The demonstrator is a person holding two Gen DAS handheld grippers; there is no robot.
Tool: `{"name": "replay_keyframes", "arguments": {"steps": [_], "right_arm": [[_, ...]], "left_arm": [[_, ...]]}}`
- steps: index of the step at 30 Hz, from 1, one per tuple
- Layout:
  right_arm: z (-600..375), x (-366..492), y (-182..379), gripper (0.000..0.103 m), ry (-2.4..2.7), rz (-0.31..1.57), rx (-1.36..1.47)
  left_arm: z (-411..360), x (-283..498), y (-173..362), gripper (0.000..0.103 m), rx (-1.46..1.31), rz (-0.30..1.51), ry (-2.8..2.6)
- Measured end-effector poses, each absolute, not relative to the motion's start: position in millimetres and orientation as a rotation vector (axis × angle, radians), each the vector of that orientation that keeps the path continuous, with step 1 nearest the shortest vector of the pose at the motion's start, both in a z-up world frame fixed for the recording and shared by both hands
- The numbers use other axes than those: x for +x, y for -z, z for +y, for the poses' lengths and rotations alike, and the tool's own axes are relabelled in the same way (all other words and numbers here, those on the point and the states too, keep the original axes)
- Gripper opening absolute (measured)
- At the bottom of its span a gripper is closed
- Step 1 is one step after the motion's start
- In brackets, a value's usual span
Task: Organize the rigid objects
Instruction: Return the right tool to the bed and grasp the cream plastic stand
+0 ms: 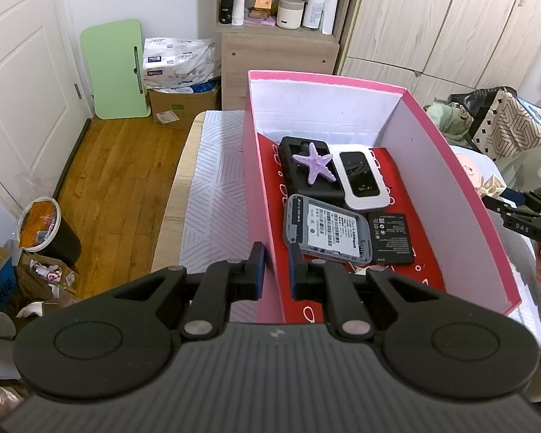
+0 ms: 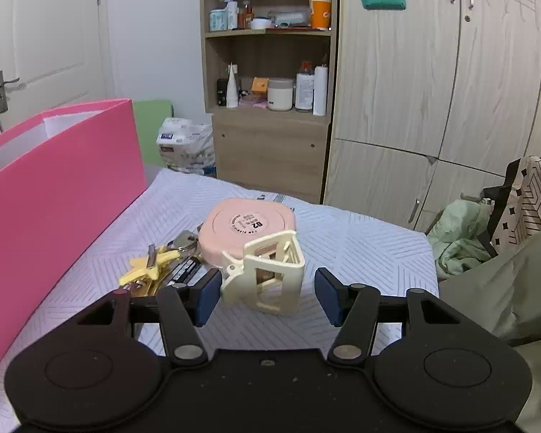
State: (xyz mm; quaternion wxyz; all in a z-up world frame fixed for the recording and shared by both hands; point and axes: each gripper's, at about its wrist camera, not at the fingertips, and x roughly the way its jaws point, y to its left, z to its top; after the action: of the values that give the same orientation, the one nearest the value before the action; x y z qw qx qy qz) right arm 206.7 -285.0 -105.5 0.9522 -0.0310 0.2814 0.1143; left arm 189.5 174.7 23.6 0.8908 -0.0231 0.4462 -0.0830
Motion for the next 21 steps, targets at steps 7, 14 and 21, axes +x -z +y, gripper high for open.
{"name": "replay_keyframes", "arguments": {"steps": [7, 14, 21], "right_arm": [[-289.6, 193.8, 97.0, 0.052, -0.261, 0.537, -0.049], [-283.3, 164.0, 70.0, 0.052, -0.299, 0.466, -0.049], [-256.8, 131.5, 24.3, 0.052, -0.491, 0.41, -0.108]], "left_arm": [[172.3, 190.2, -24.2, 0.011, -0.035, 0.931, 0.168], [172.0, 190.0, -24.0, 0.011, -0.029, 0.937, 0.165], [168.2, 190.4, -24.4, 0.011, -0.004, 0.942, 0.161]]}}
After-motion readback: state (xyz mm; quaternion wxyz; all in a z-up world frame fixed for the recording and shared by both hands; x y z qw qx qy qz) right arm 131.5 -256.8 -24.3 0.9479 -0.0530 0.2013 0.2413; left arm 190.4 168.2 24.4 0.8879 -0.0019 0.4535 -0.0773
